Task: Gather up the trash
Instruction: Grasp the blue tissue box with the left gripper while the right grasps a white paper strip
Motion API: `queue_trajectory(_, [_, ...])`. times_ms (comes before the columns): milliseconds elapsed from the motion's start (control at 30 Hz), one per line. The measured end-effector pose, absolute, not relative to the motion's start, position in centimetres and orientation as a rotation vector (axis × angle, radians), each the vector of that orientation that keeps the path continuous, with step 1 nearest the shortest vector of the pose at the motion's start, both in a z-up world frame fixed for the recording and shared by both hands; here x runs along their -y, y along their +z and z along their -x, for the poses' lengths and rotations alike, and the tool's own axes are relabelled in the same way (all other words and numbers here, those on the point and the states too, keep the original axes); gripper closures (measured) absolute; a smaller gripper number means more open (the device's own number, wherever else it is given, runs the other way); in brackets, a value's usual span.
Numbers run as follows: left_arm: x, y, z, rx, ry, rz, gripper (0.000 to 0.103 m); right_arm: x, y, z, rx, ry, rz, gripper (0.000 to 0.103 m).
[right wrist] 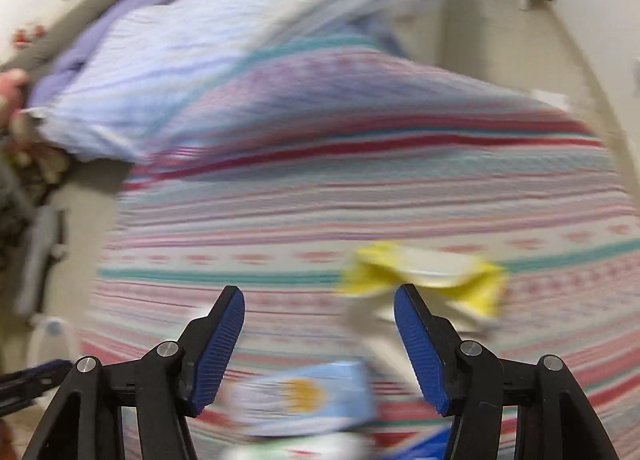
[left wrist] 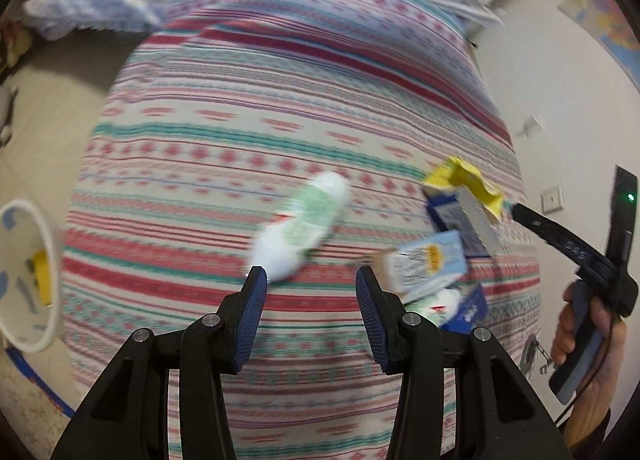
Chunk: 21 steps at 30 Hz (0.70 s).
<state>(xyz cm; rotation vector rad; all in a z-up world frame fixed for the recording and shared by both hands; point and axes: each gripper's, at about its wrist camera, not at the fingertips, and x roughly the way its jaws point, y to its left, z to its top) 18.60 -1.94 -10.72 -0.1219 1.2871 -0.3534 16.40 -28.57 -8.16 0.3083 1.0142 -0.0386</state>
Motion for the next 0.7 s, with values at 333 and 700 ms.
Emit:
queue_trajectory(333, [8.8, -11.8, -17.5, -1.320, -0.434, 0.065, 0.054, 30.4, -12.1, -15.7, -1.125, 0.046, -0.189, 0.036])
queue_trajectory(700, [13.3, -12.9, -14.3, -1.319, -0.535, -0.112, 0.054, 27.5, -15.6, -17.5, -1.226, 0.151, 0.012, 0.079])
